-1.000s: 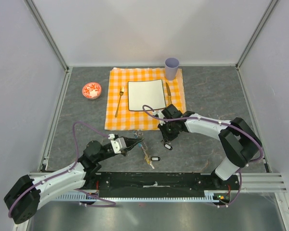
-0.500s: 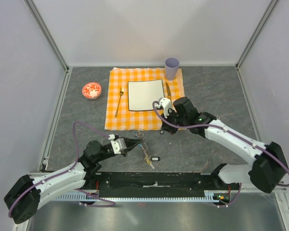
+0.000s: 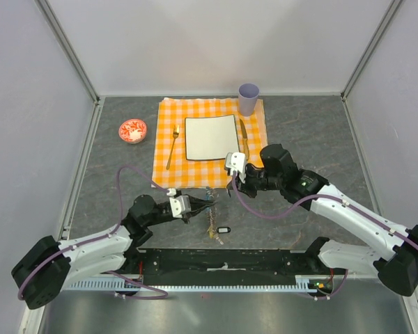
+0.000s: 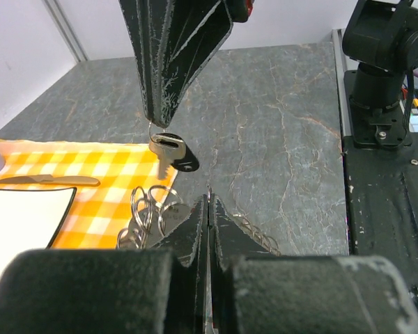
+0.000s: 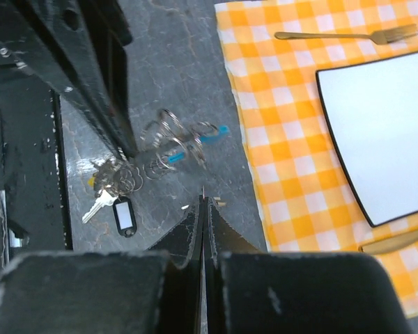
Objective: Put the keys on the keyring
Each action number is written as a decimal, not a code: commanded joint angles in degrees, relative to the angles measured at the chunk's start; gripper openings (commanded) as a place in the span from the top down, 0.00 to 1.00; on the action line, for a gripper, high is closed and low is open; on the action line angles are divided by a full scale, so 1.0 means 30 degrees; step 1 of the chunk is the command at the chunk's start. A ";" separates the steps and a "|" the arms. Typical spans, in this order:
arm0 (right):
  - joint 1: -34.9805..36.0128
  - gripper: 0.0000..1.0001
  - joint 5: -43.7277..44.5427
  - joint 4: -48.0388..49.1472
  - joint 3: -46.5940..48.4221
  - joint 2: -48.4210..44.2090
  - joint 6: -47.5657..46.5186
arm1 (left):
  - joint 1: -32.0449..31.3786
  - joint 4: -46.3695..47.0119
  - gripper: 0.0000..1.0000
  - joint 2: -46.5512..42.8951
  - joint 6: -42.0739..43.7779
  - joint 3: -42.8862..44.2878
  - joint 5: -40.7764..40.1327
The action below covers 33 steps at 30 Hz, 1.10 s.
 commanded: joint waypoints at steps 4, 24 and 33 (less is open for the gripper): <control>0.0600 1.00 -0.1003 -0.0075 -0.0028 -0.0367 -0.1639 | -0.0035 0.2045 0.98 0.1513 0.0123 0.0992 0.0744; 0.1157 1.00 -0.2292 -0.1717 0.0910 0.0159 -0.2314 | -0.0035 0.2046 0.98 0.1046 -0.0170 0.0933 0.0011; 0.1537 1.00 -0.2701 -0.0867 0.1027 0.0393 -0.2138 | -0.0006 0.1899 0.98 0.0928 -0.0258 0.0933 0.0069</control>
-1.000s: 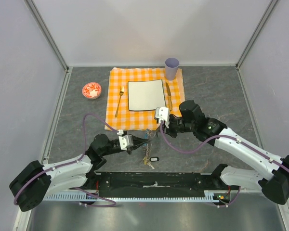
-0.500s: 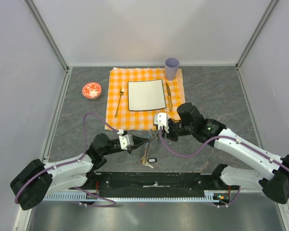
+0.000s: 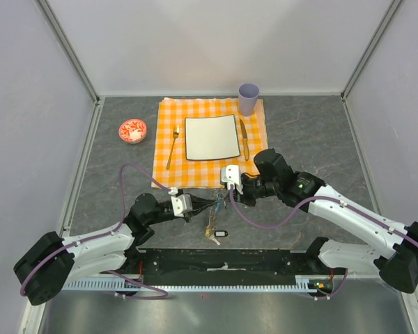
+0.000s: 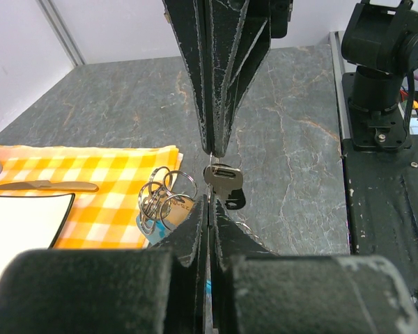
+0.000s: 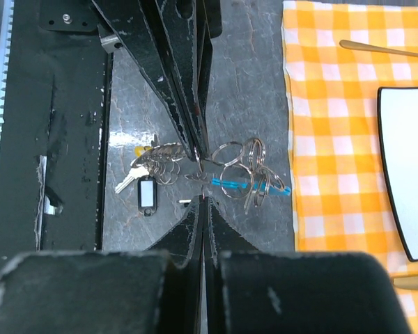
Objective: Put the keys on the keyring
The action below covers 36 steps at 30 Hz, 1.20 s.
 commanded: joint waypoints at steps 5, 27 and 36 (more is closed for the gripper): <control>0.0446 1.00 -0.0903 0.1072 0.1042 0.0439 -0.0215 | -0.0006 0.0974 0.98 -0.0383 -0.0302 0.0532 -0.0251; 0.0592 1.00 -0.0170 0.1424 0.0954 0.0293 -0.0127 | -0.0006 0.0740 0.98 -0.0559 -0.0273 0.0503 -0.0222; 0.0593 1.00 -0.0082 0.1424 0.0983 0.0292 -0.0127 | -0.0006 0.0623 0.98 -0.0705 -0.0273 0.0503 -0.0222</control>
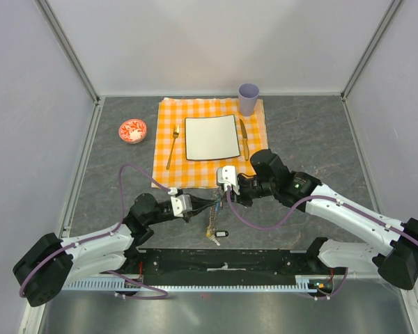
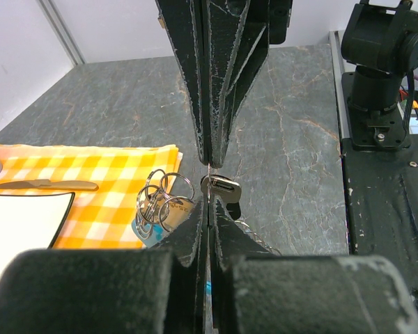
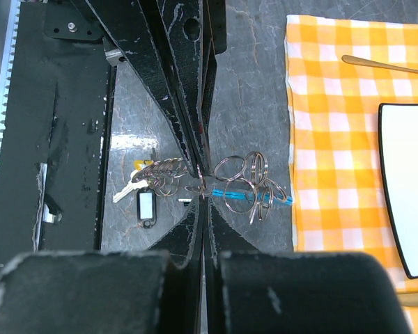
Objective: Put the keys on the keyring
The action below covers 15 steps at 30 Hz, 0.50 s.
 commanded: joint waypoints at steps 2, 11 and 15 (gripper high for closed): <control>0.0097 1.00 0.0078 0.0732 0.0764 -0.0305 -0.0134 | -0.0006 0.0980 0.98 -0.0385 -0.0273 0.0532 -0.0244; 0.0126 1.00 0.0137 0.0673 0.0764 -0.0510 -0.0164 | -0.0006 0.0717 0.98 -0.0444 -0.0068 0.0444 -0.0331; 0.0097 1.00 0.0137 0.0614 0.0765 -0.0598 -0.0222 | -0.0035 0.0570 0.98 -0.0531 0.0079 0.0444 -0.0478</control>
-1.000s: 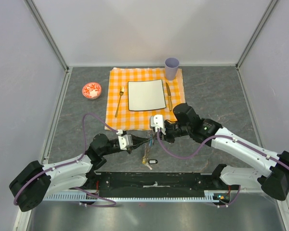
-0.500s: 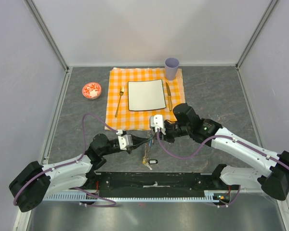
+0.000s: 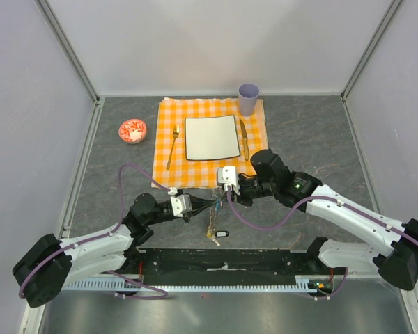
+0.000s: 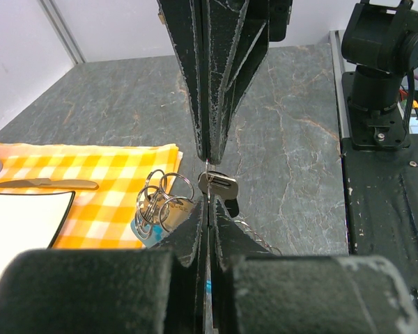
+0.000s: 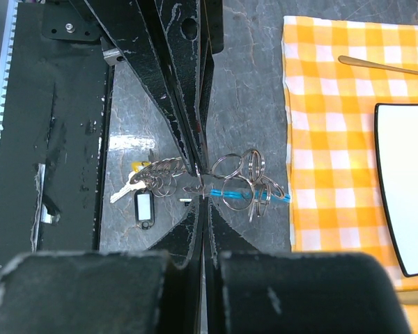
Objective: Put the keys on the keyring
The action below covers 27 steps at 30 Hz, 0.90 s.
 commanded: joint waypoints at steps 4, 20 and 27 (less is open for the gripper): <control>0.0068 1.00 -0.0089 0.0527 0.0794 -0.0547 -0.0273 | -0.0006 0.0693 0.98 -0.0393 0.0225 0.0386 -0.0470; 0.0068 1.00 -0.2023 -0.0410 0.1175 0.0273 -0.0800 | -0.0035 0.0926 0.98 -0.0364 0.2012 0.0269 0.0906; 0.0068 1.00 -0.1000 -0.0645 0.1145 -0.0106 -0.0889 | -0.0035 0.0869 0.98 -0.0627 0.2656 0.0093 0.1433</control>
